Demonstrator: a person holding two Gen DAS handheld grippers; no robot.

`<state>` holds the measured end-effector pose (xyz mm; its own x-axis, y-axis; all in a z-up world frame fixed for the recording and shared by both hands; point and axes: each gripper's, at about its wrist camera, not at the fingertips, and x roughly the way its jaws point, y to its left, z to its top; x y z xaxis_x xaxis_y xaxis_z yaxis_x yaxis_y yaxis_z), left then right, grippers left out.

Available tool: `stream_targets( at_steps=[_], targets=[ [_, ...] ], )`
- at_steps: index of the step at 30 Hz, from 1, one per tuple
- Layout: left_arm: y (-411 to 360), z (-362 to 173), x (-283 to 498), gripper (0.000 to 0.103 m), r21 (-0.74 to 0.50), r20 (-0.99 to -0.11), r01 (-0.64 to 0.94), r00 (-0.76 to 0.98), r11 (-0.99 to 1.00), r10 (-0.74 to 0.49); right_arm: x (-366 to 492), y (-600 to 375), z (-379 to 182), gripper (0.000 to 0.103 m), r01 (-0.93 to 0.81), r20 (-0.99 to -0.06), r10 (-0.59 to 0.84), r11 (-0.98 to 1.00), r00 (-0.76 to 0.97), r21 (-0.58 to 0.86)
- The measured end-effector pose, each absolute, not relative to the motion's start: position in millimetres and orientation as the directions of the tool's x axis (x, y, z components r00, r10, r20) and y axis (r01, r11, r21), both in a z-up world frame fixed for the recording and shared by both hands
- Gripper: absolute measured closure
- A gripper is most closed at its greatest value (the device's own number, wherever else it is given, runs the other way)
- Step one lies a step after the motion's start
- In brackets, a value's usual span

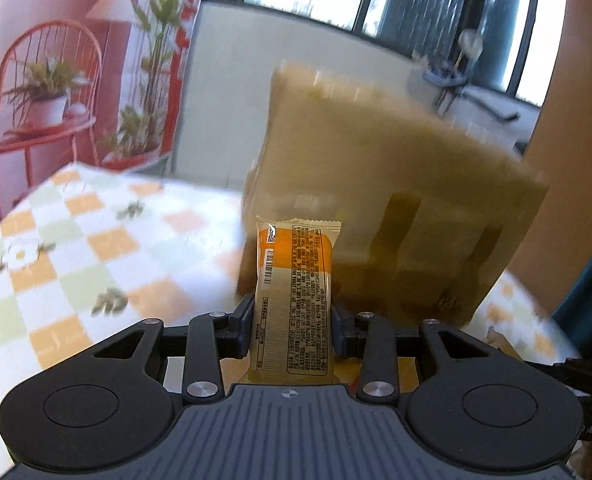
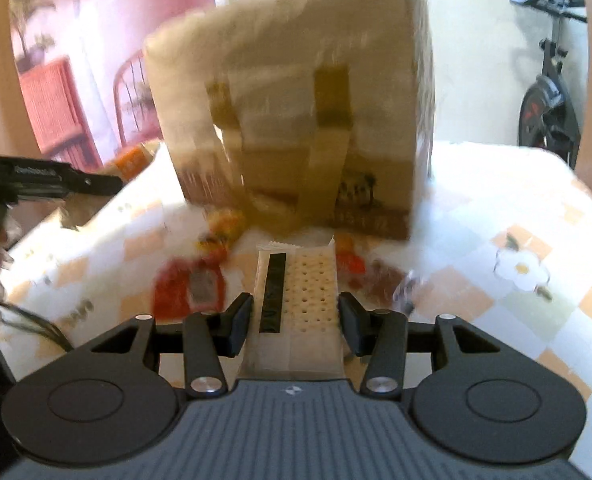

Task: Organize snacks
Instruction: 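Carry both packets into the box and open both tools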

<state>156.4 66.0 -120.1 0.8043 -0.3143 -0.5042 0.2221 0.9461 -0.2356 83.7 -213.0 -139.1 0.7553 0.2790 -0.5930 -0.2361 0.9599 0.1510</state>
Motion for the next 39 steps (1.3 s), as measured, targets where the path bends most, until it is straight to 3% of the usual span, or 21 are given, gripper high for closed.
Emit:
stream_targets(
  at_steps=[10, 13, 17, 20, 26, 30, 32, 36, 39],
  targets=[
    [33.6, -29.6, 191.7, 0.064, -0.215, -0.269, 0.364, 0.870, 0.906, -0.414, 109.5, -225.7, -23.7, 0.054, -0.267, -0.252, 0.301, 0.950, 0.919, 0.161],
    [13.1, -17.8, 218.3, 0.064, -0.208, -0.248, 0.396, 0.863, 0.894, -0.440, 140.6, -226.0, 0.2, 0.054, -0.265, -0.214, 0.290, 0.954, 0.933, 0.138],
    [-16.6, -18.2, 270.9, 0.063, -0.192, -0.295, 0.414, 0.840, 0.890, -0.455, 200.2, -222.3, 11.9, 0.054, -0.230, -0.254, 0.248, 0.968, 0.935, 0.099],
    [-34.4, -25.2, 301.2, 0.063, -0.127, -0.369, 0.390, 0.835, 0.912, -0.408, 250.4, -216.1, 3.5, 0.054, -0.153, -0.344, 0.176, 0.984, 0.922, 0.094],
    [-31.6, -43.1, 328.2, 0.063, -0.113, -0.459, 0.362, 0.807, 0.925, -0.372, 294.6, -199.2, -16.2, 0.054, -0.089, -0.459, 0.102, 0.995, 0.883, 0.050],
    [-22.7, -41.6, 325.1, 0.056, -0.088, -0.454, 0.374, 0.810, 0.923, -0.372, 302.7, -201.2, -29.4, 0.053, -0.059, -0.509, 0.074, 0.997, 0.857, 0.046],
    [-19.1, -37.0, 317.2, 0.042, -0.077, -0.441, 0.385, 0.814, 0.920, -0.378, 300.9, -203.4, -29.9, 0.052, -0.054, -0.513, 0.063, 0.998, 0.856, 0.033],
    [-24.2, -31.3, 309.5, 0.041, -0.046, -0.425, 0.393, 0.824, 0.918, -0.374, 290.3, -202.3, -25.3, 0.039, -0.050, -0.501, 0.052, 0.999, 0.864, 0.018],
    [-21.7, -27.5, 305.3, 0.041, -0.044, -0.420, 0.395, 0.826, 0.918, -0.375, 285.0, -199.6, -21.3, 0.037, -0.056, -0.488, 0.051, 0.998, 0.871, 0.005]
  ],
)
